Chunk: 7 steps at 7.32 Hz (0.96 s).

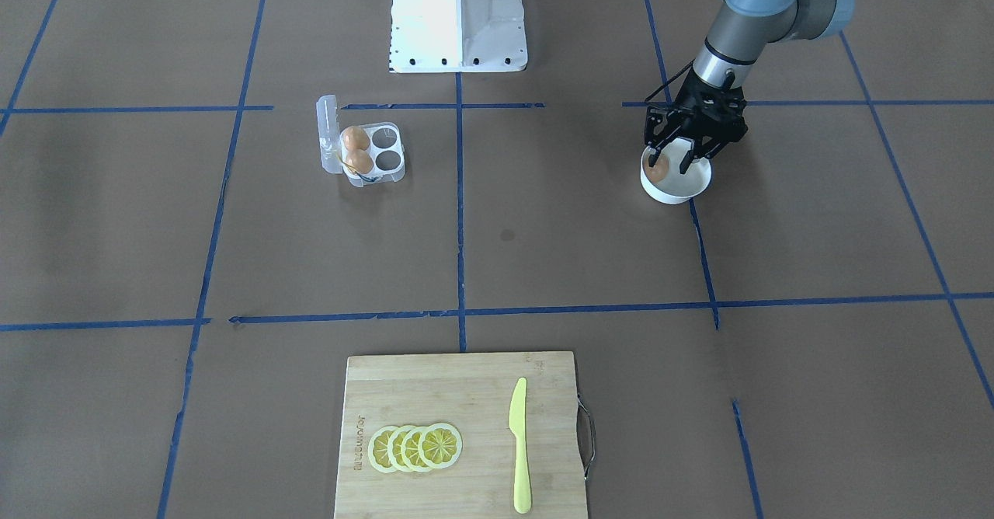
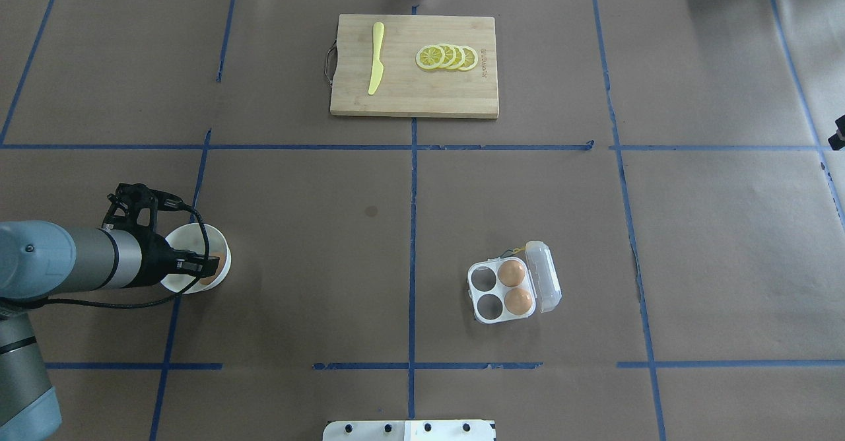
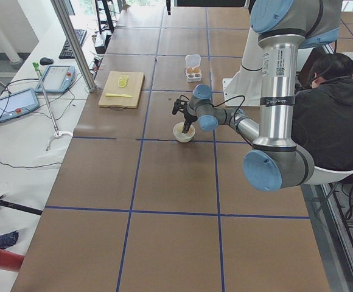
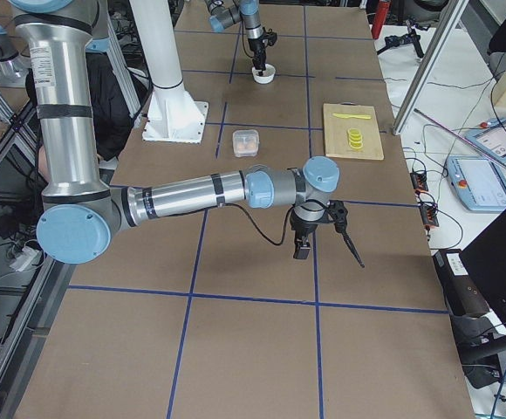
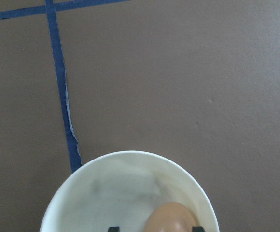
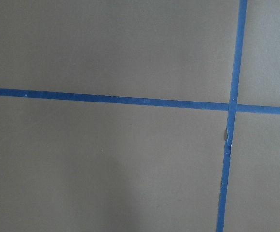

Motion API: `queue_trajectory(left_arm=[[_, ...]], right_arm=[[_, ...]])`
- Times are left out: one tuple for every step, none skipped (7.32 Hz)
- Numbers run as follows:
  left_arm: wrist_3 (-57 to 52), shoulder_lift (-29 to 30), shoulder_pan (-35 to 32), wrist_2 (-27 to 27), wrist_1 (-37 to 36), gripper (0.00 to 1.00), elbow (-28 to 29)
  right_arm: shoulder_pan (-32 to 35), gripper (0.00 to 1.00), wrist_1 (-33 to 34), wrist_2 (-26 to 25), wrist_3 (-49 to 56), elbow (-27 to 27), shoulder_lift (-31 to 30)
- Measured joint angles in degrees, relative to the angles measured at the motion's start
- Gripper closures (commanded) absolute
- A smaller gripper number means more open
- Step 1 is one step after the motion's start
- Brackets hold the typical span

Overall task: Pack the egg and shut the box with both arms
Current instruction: 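Close the left gripper on the brown egg and lift it from the bowl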

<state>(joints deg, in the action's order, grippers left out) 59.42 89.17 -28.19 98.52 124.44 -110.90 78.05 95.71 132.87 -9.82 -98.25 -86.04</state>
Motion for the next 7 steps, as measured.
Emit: queue_trajectory(left_arm=[[0.0,0.2,0.1,0.0,0.4,0.39,0.5],[-0.1,0.2,0.2,0.1,1.5,0.39,1.3],[-0.2,0.2,0.2,0.1,3.1,0.4,2.3],[-0.7,0.2,0.2,0.2,4.0,0.41,3.0],[-1.4,0.1,0.1,0.2,4.4,0.49,3.2],[-1.7,0.1,0.1,0.1,4.5,0.62,3.3],[-1.9,0.0,0.1,0.0,4.6,0.79,3.3]], right_arm=[[0.0,0.0,0.0,0.0,0.0,0.0,0.0],[0.0,0.0,0.0,-0.1,0.1,0.1,0.0],[0.0,0.0,0.0,-0.1,0.1,0.1,0.0],[0.0,0.0,0.0,-0.1,0.1,0.1,0.0],[0.0,0.0,0.0,-0.2,0.1,0.1,0.0],[0.0,0.0,0.0,-0.2,0.1,0.1,0.0],[0.0,0.0,0.0,-0.2,0.1,0.1,0.0]])
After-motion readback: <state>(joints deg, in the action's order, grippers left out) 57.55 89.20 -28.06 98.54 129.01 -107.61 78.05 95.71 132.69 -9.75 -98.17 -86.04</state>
